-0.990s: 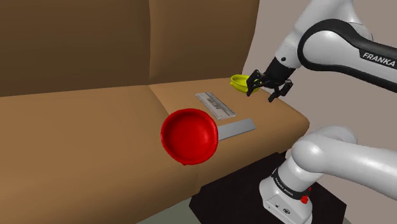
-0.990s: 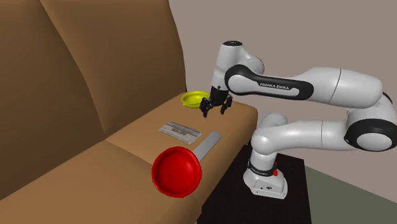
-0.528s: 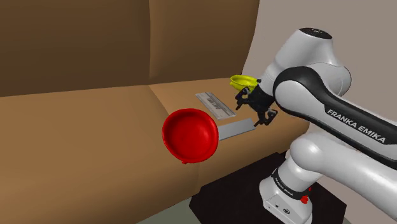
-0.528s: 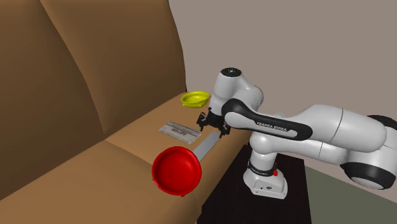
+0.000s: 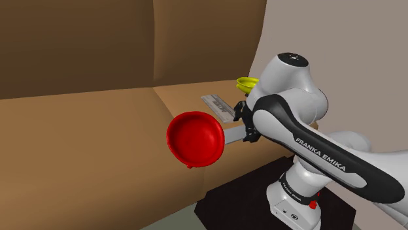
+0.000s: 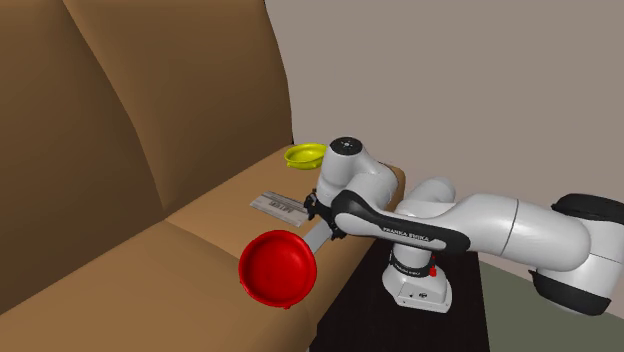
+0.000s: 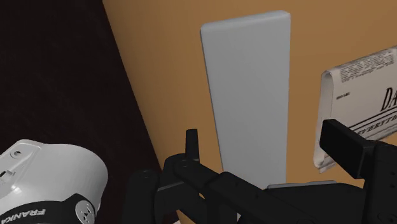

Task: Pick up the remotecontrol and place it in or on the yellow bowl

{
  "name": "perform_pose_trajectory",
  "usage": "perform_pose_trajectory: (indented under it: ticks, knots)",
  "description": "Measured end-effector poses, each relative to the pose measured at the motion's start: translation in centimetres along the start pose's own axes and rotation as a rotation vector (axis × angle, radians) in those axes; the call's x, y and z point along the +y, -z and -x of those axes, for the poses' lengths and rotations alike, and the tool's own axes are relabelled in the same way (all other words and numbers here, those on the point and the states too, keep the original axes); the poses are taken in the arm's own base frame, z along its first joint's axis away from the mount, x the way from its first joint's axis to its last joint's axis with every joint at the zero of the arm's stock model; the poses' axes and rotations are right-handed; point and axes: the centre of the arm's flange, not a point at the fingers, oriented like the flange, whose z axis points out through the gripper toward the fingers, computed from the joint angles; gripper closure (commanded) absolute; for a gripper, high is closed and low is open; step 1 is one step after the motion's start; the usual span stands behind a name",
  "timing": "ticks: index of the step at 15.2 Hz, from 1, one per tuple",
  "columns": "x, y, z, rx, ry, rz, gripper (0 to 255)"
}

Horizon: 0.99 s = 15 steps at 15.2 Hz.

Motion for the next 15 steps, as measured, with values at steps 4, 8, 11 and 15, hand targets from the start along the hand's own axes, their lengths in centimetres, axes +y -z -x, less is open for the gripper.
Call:
perform_pose_trajectory:
  ticks: [4, 8, 11, 15]
  knots:
    - [0.0, -2.1, 0.0, 0.000, -0.005, 0.000, 0]
    - [0.0, -2.4, 0.0, 0.000, -0.005, 0.000, 0]
    - [0.0, -2.4, 0.0, 0.000, -0.005, -0.001, 255]
    - [0.0, -2.3, 0.0, 0.001, -0.003, -0.001, 255]
